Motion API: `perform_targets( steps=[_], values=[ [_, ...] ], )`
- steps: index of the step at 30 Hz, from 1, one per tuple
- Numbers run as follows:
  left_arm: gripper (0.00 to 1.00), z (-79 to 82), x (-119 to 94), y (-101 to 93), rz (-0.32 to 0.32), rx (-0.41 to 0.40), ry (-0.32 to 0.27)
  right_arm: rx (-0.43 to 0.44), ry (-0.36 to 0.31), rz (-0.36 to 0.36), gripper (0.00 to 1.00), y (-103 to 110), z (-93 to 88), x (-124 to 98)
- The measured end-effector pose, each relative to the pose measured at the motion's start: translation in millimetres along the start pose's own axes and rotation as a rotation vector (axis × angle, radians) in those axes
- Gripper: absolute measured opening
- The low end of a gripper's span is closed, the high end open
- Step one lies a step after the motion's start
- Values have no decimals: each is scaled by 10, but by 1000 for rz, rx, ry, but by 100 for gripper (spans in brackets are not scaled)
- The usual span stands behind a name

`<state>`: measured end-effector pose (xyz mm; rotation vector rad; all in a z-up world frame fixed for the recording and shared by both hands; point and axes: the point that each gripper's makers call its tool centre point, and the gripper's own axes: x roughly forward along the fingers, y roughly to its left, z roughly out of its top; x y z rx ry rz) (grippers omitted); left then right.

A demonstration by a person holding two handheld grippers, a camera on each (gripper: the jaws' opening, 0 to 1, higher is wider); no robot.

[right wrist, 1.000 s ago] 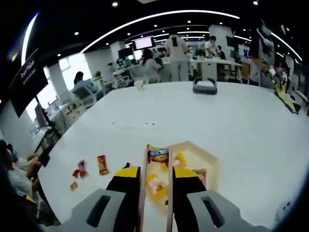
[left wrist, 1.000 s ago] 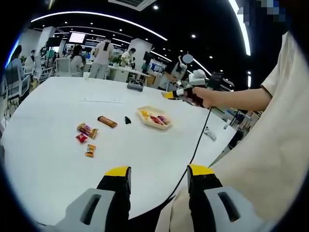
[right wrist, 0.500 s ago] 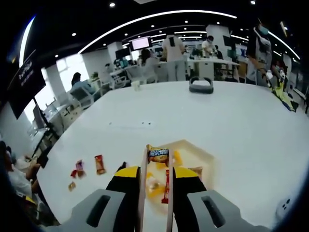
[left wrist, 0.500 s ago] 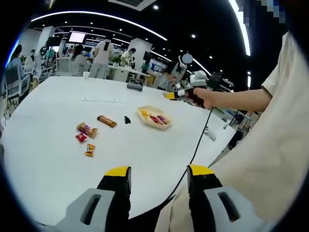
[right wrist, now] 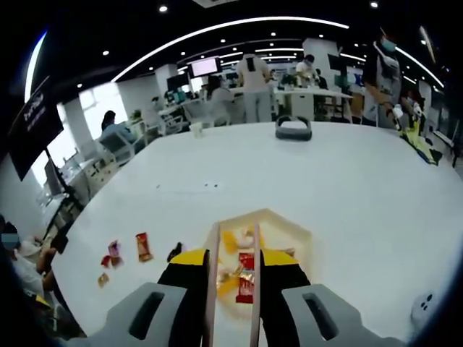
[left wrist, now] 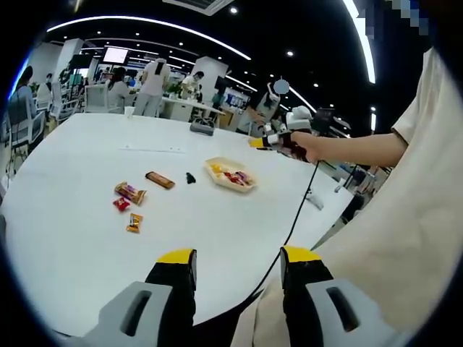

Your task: Place the target food into the container with the food tongs after gripping and lifting it, then release it inside without dropping or visibly crushing the food.

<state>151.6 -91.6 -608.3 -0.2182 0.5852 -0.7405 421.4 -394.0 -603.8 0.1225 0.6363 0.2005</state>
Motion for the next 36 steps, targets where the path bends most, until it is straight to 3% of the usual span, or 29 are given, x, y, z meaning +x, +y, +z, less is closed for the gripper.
perform_targets(
  steps=[16,28,36],
  values=[
    [46,12,-42,11,11,0,-8,-26,21,48,26,230,-39,89],
    [46,-9,-149,83,37,-14,-15,-150,61,135,26,791,-108,262],
    [46,-22,-214,146,57,-28,-24,-239,118,239,26,1351,-330,375]
  ],
)
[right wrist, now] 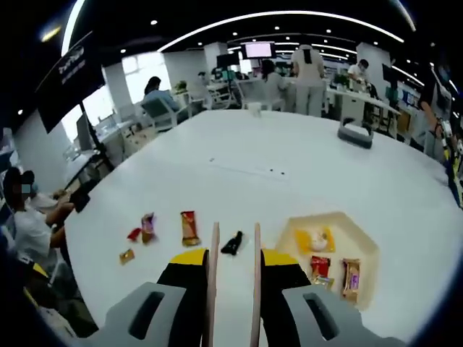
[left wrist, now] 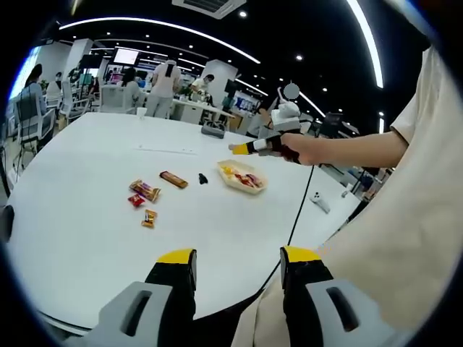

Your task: Place the target food into the container with the food tongs after gripping and lifting it, then release it inside without dropping or visibly crushing the food.

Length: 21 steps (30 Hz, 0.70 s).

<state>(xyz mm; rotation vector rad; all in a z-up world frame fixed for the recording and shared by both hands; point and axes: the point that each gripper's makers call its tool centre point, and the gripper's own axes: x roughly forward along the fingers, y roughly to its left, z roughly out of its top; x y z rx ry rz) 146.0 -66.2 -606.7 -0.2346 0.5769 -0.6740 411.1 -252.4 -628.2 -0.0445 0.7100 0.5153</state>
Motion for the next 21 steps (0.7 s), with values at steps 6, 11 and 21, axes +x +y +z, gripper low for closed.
perform_targets(
  steps=[6,11,21],
  values=[
    [46,-4,-57,55,24,-15,-13,-24,25,70,26,336,-52,149],
    [46,-40,-105,94,46,-27,-16,-47,43,119,26,565,-84,249],
    [44,-66,-182,171,85,-37,-23,-104,82,204,27,972,-148,410]
  ],
)
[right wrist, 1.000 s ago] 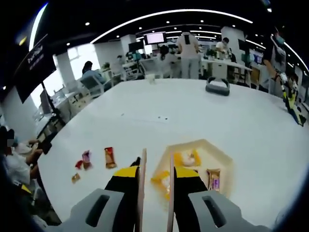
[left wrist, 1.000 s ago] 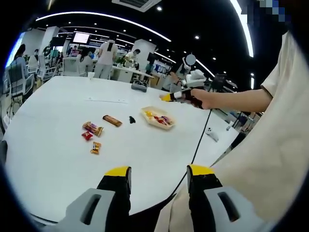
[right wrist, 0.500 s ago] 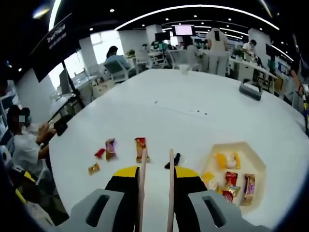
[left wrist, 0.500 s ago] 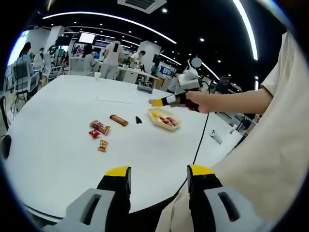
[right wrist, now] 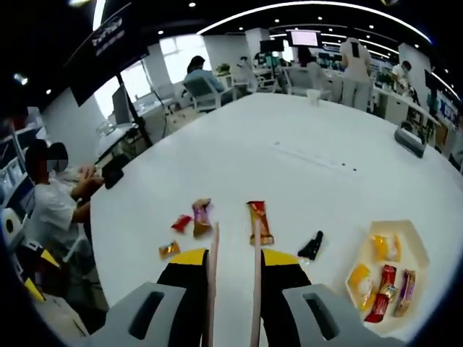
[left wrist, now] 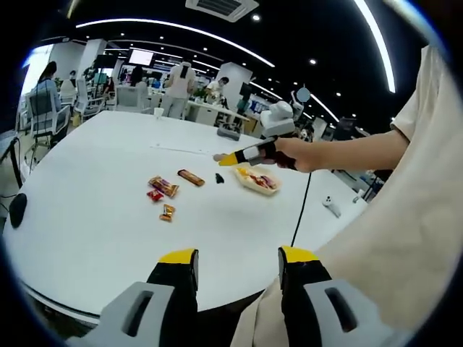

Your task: Place the target food into the container with the food tongs after gripping and lifting it, then release it inside without dropping or visibly crushing the food.

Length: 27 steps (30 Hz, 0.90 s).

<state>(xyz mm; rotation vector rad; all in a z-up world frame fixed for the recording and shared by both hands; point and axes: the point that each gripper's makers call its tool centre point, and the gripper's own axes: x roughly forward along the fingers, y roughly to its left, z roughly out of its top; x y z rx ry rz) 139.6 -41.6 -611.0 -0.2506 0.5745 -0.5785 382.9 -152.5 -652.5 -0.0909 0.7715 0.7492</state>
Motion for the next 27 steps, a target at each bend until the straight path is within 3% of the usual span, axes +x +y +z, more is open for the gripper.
perform_targets(
  steps=[10,22,27],
  values=[
    [44,13,-29,70,16,-16,-11,-39,33,65,27,318,15,177],
    [45,64,-77,200,30,-25,-26,-153,127,152,27,752,-144,395],
    [45,56,-117,282,37,-34,-29,-190,166,178,27,829,-217,542]
  ],
)
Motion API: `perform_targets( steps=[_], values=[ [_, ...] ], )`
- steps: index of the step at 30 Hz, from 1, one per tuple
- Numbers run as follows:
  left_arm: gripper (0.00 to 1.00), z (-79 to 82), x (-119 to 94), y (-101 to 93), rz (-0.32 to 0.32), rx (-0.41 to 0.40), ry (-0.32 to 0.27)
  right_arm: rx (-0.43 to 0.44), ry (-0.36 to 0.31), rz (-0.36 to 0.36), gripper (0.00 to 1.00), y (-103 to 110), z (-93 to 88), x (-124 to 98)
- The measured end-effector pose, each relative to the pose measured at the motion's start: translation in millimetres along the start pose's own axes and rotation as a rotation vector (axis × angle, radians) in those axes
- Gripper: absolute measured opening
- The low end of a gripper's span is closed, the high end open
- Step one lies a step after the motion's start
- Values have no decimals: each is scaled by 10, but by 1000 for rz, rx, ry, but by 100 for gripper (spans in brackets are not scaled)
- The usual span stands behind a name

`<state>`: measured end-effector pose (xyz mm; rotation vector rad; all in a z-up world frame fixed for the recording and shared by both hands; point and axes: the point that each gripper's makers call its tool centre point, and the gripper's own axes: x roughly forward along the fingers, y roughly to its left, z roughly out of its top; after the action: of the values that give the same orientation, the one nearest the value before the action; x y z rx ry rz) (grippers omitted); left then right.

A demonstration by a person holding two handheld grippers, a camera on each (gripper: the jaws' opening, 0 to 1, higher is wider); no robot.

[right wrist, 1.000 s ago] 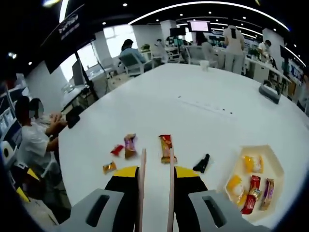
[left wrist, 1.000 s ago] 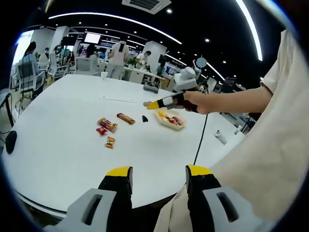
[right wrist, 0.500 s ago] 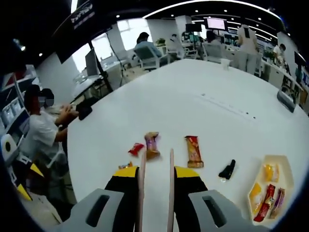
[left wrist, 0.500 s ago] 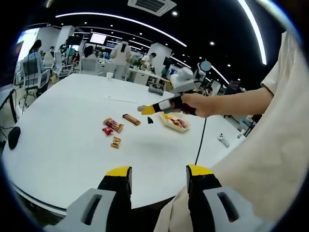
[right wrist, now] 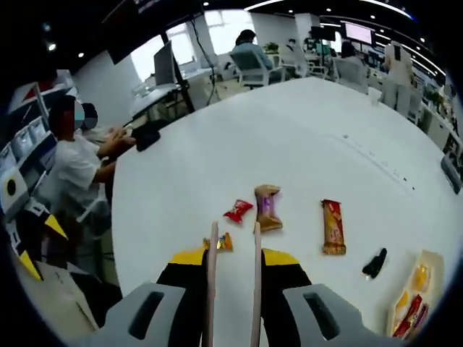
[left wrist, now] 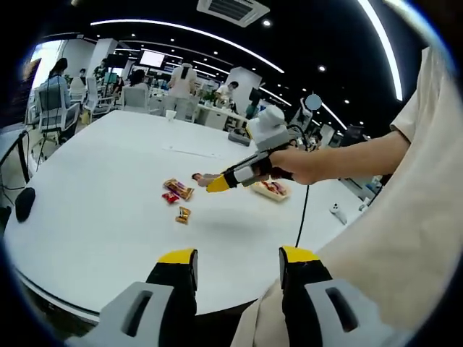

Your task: Place the target food into the container with the food tongs after gripping and lifting it, then release it inside without dropping or visibly crushing the food.

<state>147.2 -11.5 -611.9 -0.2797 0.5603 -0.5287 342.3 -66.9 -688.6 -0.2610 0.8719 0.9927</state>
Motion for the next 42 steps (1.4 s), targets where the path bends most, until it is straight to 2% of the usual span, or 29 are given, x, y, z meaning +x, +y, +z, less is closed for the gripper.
perform_targets(
  steps=[9,22,31,42],
  values=[
    [45,9,-15,62,2,-11,-5,-14,42,18,27,37,-66,147],
    [45,17,-21,127,1,-12,0,-26,81,36,27,106,-165,228],
    [45,4,-11,151,6,-22,-2,-86,130,74,27,206,-207,332],
    [45,-2,-23,205,20,-40,-3,-77,134,104,26,245,-212,415]
  ],
)
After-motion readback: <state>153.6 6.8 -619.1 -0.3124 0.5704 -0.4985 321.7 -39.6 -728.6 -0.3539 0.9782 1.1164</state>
